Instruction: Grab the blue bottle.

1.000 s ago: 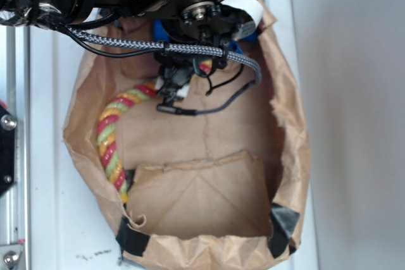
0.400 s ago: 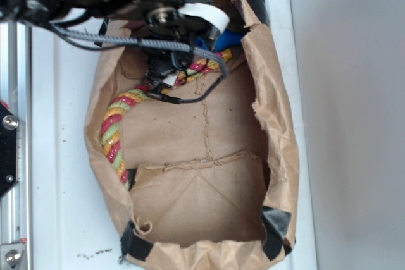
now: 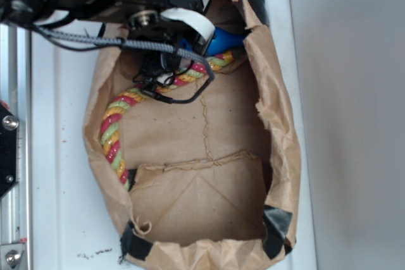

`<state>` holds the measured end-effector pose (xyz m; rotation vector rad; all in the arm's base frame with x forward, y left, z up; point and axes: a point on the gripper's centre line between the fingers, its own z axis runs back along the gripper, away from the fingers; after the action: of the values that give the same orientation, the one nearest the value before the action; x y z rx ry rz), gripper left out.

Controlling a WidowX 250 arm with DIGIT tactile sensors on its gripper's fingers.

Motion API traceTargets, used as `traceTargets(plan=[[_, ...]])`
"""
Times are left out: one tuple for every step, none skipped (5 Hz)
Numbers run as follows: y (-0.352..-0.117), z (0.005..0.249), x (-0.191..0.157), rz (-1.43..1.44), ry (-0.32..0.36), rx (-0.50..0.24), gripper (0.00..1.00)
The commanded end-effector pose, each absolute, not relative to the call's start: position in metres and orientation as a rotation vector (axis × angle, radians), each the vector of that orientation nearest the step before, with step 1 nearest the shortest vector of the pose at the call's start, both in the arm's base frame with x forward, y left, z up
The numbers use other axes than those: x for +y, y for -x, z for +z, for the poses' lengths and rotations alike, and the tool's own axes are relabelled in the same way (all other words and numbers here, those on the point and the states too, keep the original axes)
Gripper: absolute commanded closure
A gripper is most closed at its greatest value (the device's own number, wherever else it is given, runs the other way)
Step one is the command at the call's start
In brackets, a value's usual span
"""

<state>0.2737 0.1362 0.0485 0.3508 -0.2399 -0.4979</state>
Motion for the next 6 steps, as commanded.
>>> traceTargets(plan=[[-0.284,0.036,0.123,-0.469,-0.356,-0.199,1.0],[-0.288,0.038,0.124,-0.422,-0.36,-0.183,1.0],[-0.292,0.043,0.126,-0.366,-0.344,-0.163,1.0],[-0.294,0.052,0.129,-0.316,-0.303,-0.149,1.0],[-0.285,0.091,0.131,-0.264,-0.182,-0.147,1.0],[-0.272,0.129,0.124,-0.189,-0.14,-0.16,1.0]])
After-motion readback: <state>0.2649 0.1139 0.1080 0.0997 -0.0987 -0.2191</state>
